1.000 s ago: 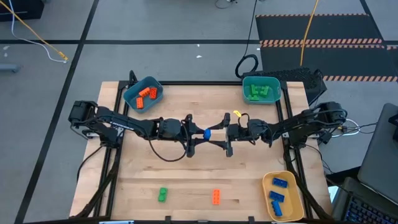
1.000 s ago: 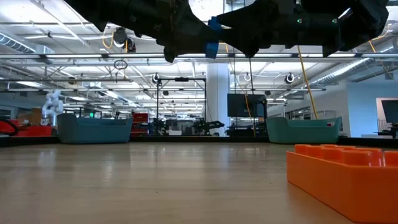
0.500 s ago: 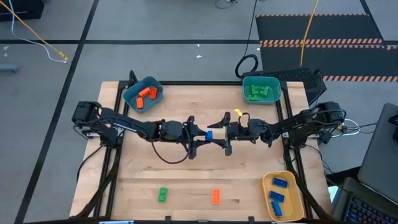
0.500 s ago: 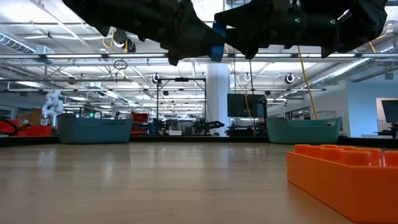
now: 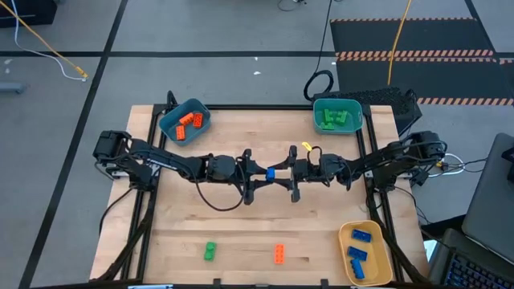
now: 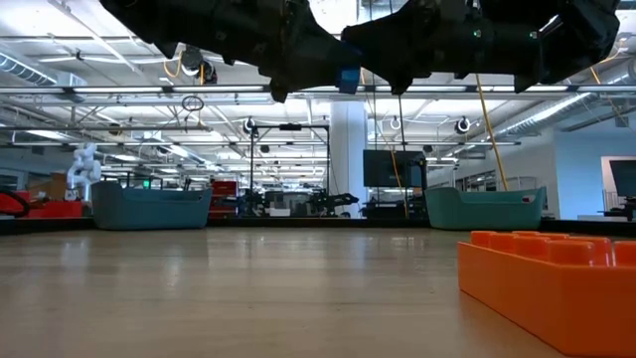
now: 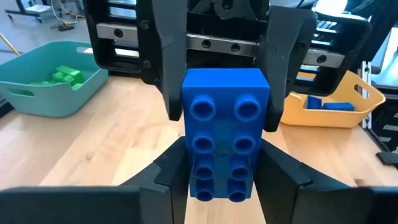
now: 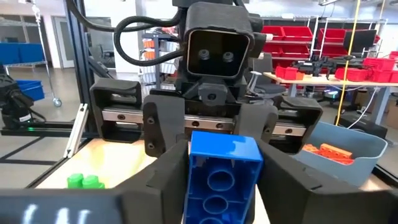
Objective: Sort & place blocks by color
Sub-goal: Put the blue game piece into the yellow bin
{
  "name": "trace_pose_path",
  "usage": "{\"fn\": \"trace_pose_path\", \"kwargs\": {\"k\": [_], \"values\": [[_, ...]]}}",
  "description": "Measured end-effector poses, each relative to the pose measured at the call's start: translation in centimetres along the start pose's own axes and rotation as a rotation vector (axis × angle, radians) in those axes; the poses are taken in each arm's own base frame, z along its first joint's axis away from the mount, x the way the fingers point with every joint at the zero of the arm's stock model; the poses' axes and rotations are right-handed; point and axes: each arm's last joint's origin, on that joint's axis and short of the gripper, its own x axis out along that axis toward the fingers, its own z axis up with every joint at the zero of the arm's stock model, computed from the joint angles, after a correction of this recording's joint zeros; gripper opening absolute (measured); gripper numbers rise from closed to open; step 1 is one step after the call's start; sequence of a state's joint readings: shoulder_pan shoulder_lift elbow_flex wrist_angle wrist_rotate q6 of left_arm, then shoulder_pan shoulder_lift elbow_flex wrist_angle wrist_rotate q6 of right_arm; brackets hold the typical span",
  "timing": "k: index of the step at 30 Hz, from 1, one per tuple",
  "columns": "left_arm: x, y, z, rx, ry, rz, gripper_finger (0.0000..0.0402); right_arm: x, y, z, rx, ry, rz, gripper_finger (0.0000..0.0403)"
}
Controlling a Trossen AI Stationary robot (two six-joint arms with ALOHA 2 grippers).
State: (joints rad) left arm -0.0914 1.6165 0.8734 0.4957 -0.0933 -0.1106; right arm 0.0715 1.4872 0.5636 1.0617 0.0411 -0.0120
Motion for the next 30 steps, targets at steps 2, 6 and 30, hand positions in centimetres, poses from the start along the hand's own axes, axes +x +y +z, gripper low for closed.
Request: {"fn": "trace_pose_path", "kwargs": {"k": [2, 6, 30], "values": [[0.0, 0.0, 0.0, 0.009, 0.001, 0.0, 0.0138, 0.0, 0.0, 0.0, -0.002, 0.004, -0.001, 0.0142], [0.0, 0.0, -0.1, 0.012, 0.009, 0.001, 0.0138, 0.0, 0.1, -0.1, -0.019, 0.011, -0.003, 0.0135], [-4.0, 0.4, 4.2, 0.042, -0.101, 0.133, 0.0361, -6.5, 3.8, 3.2, -0.14, 0.348, 0.041, 0.0135]]}}
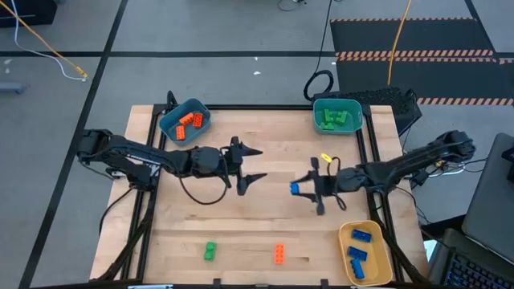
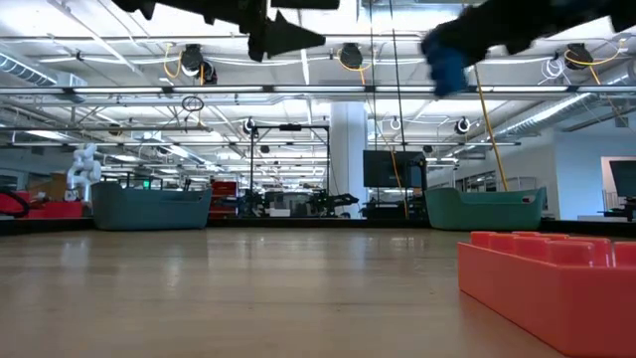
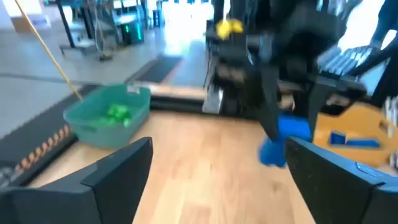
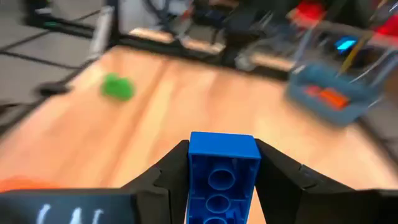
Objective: Sort & place blocks by color
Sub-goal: Put the blue game piece into the yellow bin
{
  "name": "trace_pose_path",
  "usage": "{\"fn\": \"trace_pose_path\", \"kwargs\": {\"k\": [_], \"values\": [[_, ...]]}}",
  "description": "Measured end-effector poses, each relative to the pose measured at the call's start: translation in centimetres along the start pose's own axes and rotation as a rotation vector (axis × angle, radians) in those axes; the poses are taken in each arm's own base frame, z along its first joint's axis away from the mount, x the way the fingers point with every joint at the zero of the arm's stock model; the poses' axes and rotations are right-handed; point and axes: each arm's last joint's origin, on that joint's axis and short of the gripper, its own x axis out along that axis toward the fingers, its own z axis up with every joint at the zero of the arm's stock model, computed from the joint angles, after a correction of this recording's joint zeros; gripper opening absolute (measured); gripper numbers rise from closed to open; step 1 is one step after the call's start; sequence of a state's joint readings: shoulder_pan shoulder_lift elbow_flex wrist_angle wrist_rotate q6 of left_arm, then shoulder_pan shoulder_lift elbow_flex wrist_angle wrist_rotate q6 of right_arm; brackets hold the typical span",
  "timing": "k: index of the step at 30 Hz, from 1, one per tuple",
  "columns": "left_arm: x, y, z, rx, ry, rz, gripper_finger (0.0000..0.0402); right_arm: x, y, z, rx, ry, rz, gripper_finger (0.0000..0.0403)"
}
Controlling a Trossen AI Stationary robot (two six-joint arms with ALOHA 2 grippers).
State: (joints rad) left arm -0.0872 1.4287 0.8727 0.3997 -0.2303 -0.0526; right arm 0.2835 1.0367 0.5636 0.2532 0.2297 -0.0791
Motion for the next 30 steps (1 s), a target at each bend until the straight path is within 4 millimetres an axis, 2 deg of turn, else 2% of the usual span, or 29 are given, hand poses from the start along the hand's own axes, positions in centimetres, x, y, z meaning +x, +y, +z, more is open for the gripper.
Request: {"fn": "trace_pose_path", "kwargs": {"k": [6, 10, 17, 23, 30], "values": [[0.0, 0.9, 0.1, -0.004, 0.006, 0.036, 0.0323, -3.0, 1.7, 0.4, 0.202, 0.035, 0.279, 0.0135], [0.0, 1.4, -0.1, -0.009, 0.032, 0.052, 0.0304, -4.6, 2.8, 0.9, 0.304, 0.04, 0.406, 0.0135], [0.0, 1.4, -0.3, -0.002, 0.049, 0.053, 0.0301, -6.2, 4.7, -0.6, 0.488, 0.273, 0.491, 0.0135], [0.0, 1.4, -0.6, -0.014, 0.087, 0.054, 0.0297, -7.3, 6.3, -2.2, 0.657, 0.52, 0.496, 0.0135], [-0.3, 0.8, -2.0, -0.076, 0.219, 0.049, 0.0296, -8.8, 8.0, -3.0, 0.789, 0.704, 0.51, 0.0135]]}}
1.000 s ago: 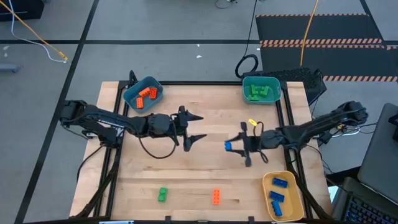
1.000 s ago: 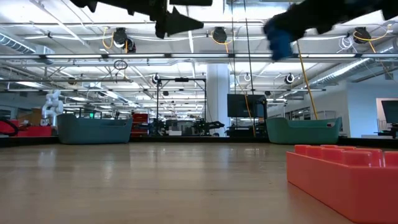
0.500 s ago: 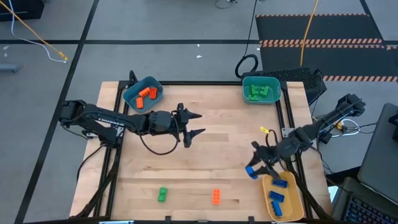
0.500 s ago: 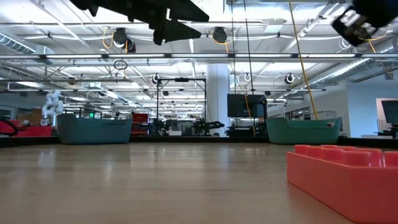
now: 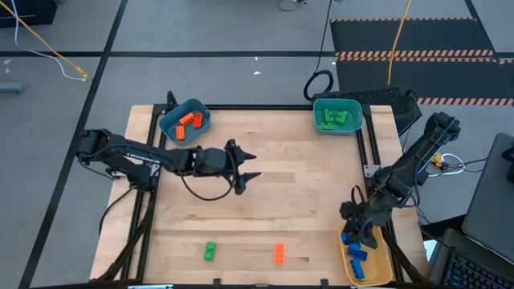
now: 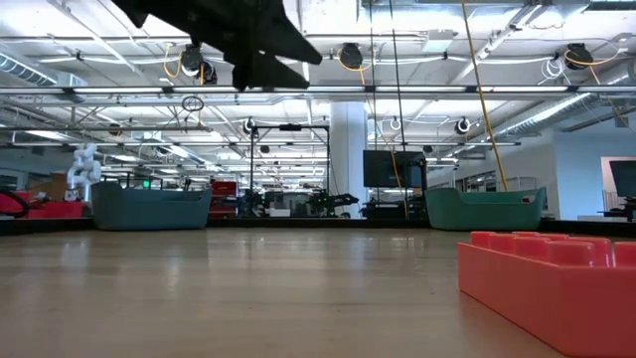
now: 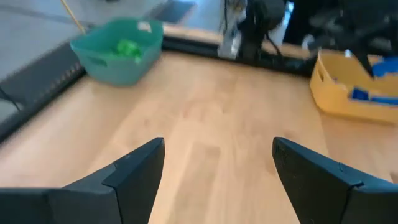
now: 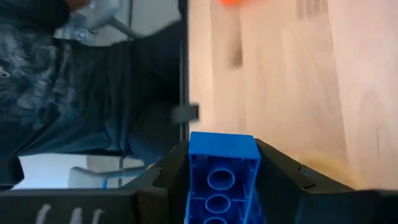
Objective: Sort & place blocks by color
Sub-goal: Put the blue game piece into the yellow bin, then put the orange game piece into the dark blue bin
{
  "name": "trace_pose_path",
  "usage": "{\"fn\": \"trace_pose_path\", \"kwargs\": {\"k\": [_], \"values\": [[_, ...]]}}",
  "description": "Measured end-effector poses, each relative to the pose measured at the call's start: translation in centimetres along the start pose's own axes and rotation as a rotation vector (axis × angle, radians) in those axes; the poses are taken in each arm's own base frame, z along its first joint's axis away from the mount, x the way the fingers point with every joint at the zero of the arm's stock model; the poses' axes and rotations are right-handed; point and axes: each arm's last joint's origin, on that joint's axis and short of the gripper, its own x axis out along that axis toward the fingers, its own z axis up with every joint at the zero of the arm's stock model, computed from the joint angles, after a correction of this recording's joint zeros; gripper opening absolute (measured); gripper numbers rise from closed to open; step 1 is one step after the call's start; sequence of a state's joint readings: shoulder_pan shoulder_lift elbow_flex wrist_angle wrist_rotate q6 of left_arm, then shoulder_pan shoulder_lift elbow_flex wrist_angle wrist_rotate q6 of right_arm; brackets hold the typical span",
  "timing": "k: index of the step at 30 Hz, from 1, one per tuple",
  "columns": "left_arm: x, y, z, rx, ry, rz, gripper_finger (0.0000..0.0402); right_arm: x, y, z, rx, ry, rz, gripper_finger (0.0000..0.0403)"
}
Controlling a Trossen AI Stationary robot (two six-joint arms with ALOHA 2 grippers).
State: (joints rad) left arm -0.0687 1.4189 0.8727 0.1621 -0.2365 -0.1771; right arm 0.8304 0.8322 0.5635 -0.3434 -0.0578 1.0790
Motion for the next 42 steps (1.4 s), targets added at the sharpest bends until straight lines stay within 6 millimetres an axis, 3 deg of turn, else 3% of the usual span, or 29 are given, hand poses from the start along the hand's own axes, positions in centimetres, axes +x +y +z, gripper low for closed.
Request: {"fn": "trace_pose_path", "kwargs": {"k": [13, 20, 24, 30, 42], "values": [[-0.8, -2.9, -1.2, 0.007, 0.072, -0.096, 0.0296, -0.3, -1.7, -2.2, 0.229, 0.143, -0.226, 0.0137], [-0.9, -3.2, -1.3, -0.008, 0.077, -0.102, 0.0296, -0.3, -1.8, -2.3, 0.3, 0.141, -0.244, 0.0265], [-0.9, -3.1, -1.4, -0.007, 0.089, -0.098, 0.0296, -0.3, -1.7, -2.4, 0.311, 0.175, -0.237, 0.0304], [-0.9, -3.1, -1.4, -0.009, 0.094, -0.095, 0.0296, -0.3, -1.5, -2.4, 0.313, 0.206, -0.204, 0.0304], [-1.1, -3.6, -1.5, -0.047, 0.098, -0.11, 0.0296, -0.5, 0.6, -1.4, 0.21, 0.135, 0.052, 0.0286]]}}
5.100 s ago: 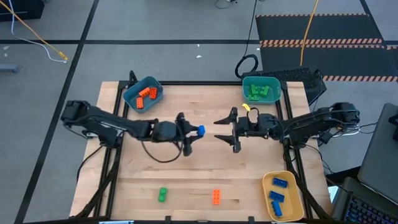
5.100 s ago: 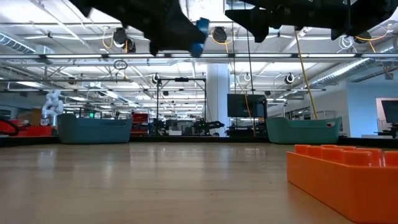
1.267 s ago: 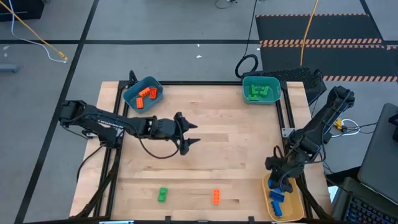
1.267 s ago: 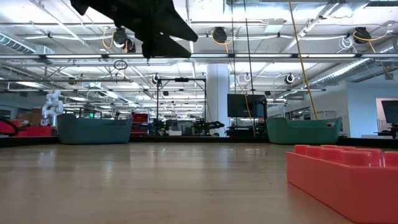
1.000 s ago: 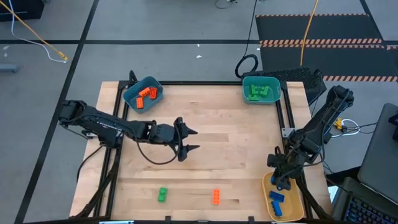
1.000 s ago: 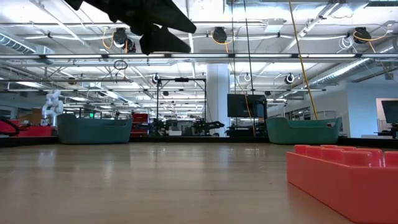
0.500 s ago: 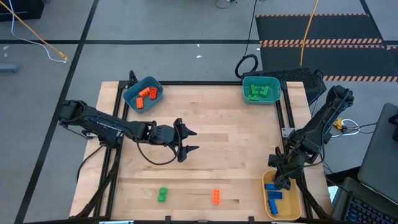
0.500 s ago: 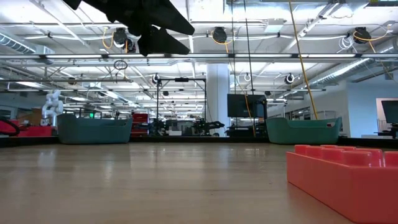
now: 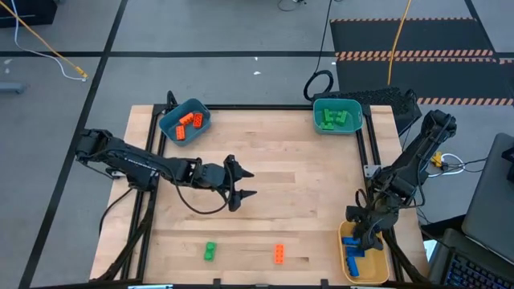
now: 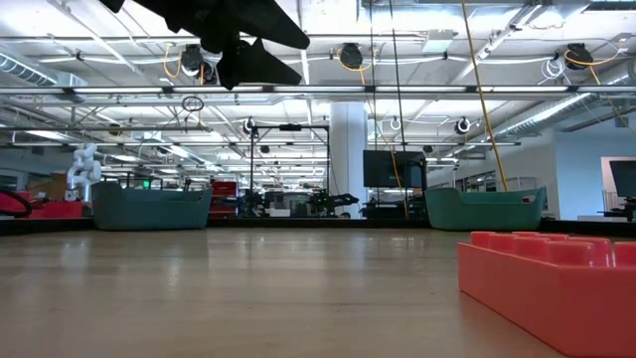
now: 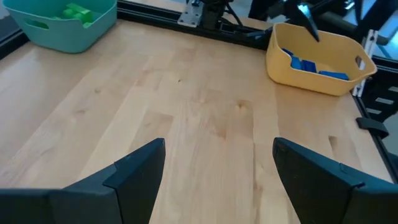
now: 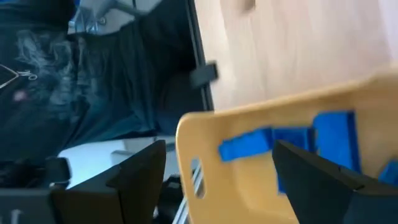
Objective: Sort & place blocks by color
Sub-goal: Put the orange game piece into the dark blue bin
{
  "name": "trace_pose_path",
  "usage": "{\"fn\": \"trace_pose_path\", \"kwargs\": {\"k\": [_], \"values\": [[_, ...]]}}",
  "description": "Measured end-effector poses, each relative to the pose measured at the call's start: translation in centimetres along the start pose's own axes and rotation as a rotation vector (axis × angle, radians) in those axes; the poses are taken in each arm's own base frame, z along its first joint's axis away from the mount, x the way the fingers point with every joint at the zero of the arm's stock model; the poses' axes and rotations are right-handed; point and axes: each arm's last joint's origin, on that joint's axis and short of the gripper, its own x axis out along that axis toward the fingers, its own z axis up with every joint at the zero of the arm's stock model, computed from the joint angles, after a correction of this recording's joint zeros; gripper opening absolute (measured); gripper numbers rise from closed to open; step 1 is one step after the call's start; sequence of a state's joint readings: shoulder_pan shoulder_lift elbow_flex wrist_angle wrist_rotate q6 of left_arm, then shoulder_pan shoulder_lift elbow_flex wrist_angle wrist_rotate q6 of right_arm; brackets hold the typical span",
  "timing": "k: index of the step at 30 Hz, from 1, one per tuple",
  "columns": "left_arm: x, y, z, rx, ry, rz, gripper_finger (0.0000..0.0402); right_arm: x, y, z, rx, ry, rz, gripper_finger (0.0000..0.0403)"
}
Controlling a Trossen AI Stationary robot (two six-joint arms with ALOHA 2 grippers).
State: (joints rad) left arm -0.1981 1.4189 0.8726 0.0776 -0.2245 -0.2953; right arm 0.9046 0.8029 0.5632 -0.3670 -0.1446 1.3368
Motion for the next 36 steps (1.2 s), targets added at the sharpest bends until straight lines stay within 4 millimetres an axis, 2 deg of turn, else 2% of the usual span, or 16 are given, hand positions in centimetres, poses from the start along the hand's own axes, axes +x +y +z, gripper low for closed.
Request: {"fn": "trace_pose_path", "kwargs": {"k": [8, 15, 24, 30, 33, 36], "values": [[0.0, -0.2, -0.1, 0.0, 0.0, -0.006, 0.0296, -0.2, -0.5, 1.6, -0.156, -0.173, -0.062, 0.0286], [-0.1, -0.4, 0.2, -0.005, -0.022, -0.016, 0.0296, -0.2, -1.0, 3.4, -0.29, -0.259, -0.128, 0.0286], [0.0, 0.1, 0.3, -0.047, -0.03, 0.001, 0.0296, 0.7, -1.0, 7.7, -0.658, -0.444, -0.208, 0.0286], [0.0, 0.3, -0.3, -0.101, 0.033, 0.024, 0.0296, 2.4, -2.9, 10.1, -0.776, -0.381, -0.377, 0.0286], [0.0, 0.5, -0.9, -0.132, 0.088, 0.047, 0.0296, 3.3, -2.7, 11.3, -0.872, -0.338, -0.434, 0.0286], [0.0, 1.0, -1.3, -0.174, 0.142, 0.082, 0.0296, 4.2, -1.8, 12.8, -0.978, -0.308, -0.465, 0.0286]]}}
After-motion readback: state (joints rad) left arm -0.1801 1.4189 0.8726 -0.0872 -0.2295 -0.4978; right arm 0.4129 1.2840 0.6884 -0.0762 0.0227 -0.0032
